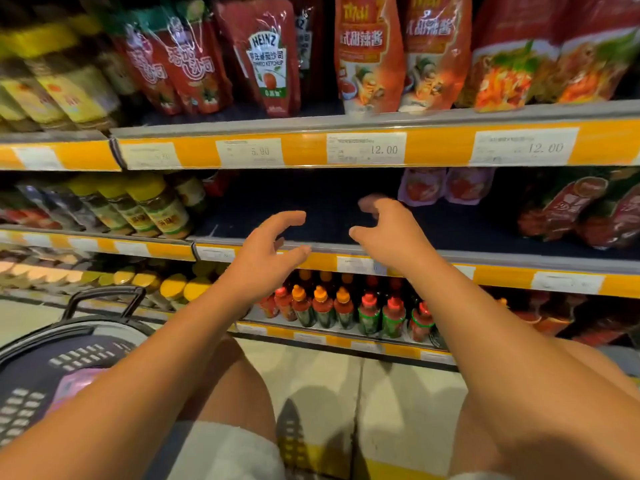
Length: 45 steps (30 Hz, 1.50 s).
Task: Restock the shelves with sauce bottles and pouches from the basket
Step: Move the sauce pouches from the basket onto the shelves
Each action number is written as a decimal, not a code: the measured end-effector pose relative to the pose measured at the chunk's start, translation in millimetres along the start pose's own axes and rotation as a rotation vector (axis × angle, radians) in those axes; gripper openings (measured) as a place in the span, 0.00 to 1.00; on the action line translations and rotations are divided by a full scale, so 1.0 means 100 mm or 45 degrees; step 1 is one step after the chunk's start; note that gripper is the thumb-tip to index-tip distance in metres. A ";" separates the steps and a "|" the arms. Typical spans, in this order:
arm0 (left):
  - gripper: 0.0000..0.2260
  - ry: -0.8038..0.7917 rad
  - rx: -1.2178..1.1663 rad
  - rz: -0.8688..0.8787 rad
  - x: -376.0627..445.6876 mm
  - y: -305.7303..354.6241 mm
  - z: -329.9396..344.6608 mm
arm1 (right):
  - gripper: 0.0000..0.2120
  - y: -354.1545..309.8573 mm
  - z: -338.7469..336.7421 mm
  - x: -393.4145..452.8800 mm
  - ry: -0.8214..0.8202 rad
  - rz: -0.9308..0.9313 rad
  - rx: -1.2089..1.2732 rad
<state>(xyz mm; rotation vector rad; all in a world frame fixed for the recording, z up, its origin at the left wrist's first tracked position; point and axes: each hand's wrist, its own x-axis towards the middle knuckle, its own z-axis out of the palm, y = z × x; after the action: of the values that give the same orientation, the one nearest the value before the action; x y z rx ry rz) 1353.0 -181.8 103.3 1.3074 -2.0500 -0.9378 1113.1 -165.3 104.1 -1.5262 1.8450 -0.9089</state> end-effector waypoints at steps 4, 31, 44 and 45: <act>0.23 0.036 0.055 -0.022 -0.47 -0.13 -0.34 | 0.28 -0.21 0.24 -0.20 -0.096 -0.146 -0.095; 0.19 0.889 -0.084 -0.777 -4.10 -2.35 -1.60 | 0.27 -2.26 3.16 -1.60 -1.038 -0.878 -0.432; 0.24 0.773 -0.137 -1.108 -3.98 -3.05 -1.27 | 0.29 -2.62 4.51 -1.62 -1.270 -0.810 -0.881; 0.24 0.752 -0.107 -1.110 -3.90 -3.10 -1.24 | 0.28 -2.61 4.59 -1.59 -1.271 -0.785 -0.921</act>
<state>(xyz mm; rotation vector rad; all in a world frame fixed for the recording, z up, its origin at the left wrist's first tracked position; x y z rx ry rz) 1768.3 52.3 -88.1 2.1600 -0.9621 -0.7999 1656.5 -104.9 35.0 -2.4192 0.9576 0.4066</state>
